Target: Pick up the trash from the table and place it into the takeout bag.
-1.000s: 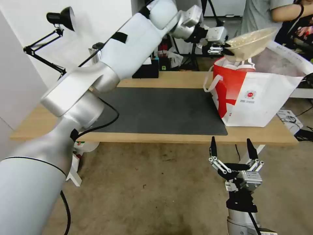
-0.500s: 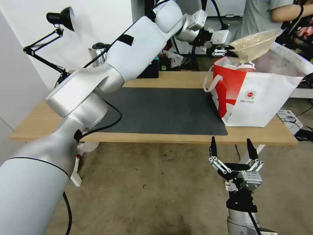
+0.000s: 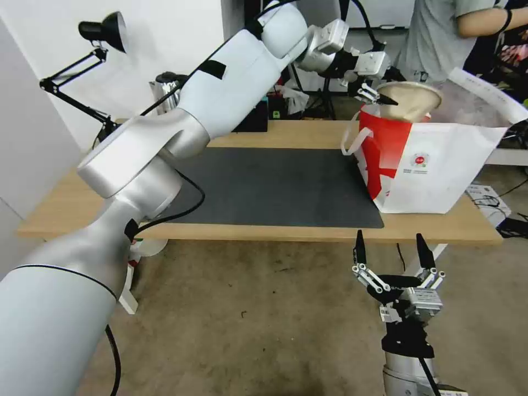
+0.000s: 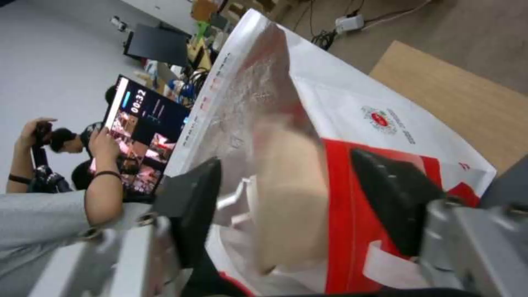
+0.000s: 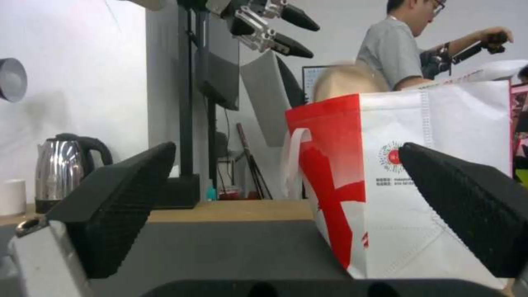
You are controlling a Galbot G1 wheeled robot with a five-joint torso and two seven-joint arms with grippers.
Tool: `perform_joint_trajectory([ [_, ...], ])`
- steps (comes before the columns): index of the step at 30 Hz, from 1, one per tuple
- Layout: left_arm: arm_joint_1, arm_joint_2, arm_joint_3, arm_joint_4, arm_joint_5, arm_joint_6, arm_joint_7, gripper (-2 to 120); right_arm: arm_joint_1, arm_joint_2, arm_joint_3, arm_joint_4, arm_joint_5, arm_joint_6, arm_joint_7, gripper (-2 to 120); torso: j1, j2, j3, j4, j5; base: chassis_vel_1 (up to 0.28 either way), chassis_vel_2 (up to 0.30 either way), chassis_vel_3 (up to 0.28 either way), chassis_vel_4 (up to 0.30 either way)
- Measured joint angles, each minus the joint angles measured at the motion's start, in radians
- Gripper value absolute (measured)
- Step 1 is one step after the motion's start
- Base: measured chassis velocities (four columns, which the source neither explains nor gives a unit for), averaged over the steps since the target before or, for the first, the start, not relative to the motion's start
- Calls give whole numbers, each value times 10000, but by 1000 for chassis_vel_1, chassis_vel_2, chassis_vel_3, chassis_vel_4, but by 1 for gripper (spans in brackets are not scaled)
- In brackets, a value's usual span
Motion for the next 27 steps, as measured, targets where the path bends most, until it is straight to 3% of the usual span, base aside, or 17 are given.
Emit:
perform_joint_trajectory([
  [3,0,5,-5,16,0,-19,0,78,0,0,0,0,0,0,0,100,0,0,0,0,0,0,0,0,0],
  [8,-1,7,-18,17,0,-25,2,88,0,0,0,0,0,0,0,100,0,0,0,0,0,0,0,0,0],
  [9,-1,9,-28,13,0,-27,11,97,0,0,0,0,0,0,0,100,0,0,0,0,0,0,0,0,0],
  [20,-5,158,-156,-111,-16,-21,300,100,0,0,0,0,0,0,-1,100,-1,0,0,-1,0,0,0,0,0],
  [27,116,1189,-339,-1122,-334,174,341,100,0,0,0,0,0,0,-1,100,-1,-1,0,0,-2,0,0,0,0],
])
